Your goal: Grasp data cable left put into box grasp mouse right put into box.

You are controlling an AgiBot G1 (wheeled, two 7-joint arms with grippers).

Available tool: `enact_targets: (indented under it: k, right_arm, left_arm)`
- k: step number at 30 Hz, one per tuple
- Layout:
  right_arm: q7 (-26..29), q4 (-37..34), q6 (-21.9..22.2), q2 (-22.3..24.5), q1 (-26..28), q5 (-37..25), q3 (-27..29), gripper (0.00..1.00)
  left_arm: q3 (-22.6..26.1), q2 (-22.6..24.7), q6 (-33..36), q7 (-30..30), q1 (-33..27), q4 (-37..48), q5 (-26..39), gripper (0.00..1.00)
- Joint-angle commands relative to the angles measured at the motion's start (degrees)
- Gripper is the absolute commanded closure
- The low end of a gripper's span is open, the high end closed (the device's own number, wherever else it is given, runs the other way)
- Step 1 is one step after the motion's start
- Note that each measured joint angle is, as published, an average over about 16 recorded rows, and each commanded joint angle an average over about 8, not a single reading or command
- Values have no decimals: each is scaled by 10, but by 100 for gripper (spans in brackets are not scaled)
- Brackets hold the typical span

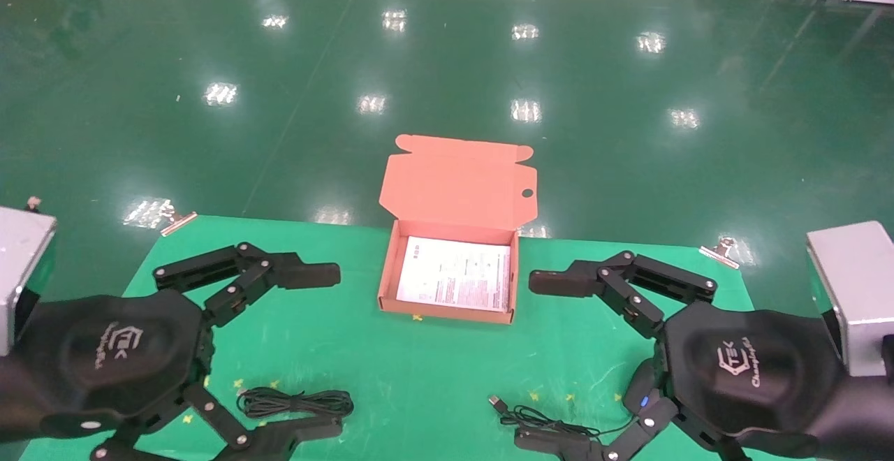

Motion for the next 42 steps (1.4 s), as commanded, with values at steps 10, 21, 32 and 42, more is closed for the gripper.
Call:
enact_targets:
  k: [10, 21, 32, 42]
  right_arm:
    - [0, 0, 0, 0, 0, 0, 0, 0]
    - [0, 0, 0, 0, 0, 0, 0, 0]
    - [-28, 17, -13, 8, 39, -76, -19, 0]
    - [-91, 36, -41, -11, 150, -256, -104, 0]
  left_arm:
    - [0, 0, 0, 0, 0, 0, 0, 0]
    - [0, 0, 0, 0, 0, 0, 1, 0]
    - [18, 12, -7, 7, -38, -2, 54, 0]
    - [103, 45, 37, -23, -134, 10, 193, 0]
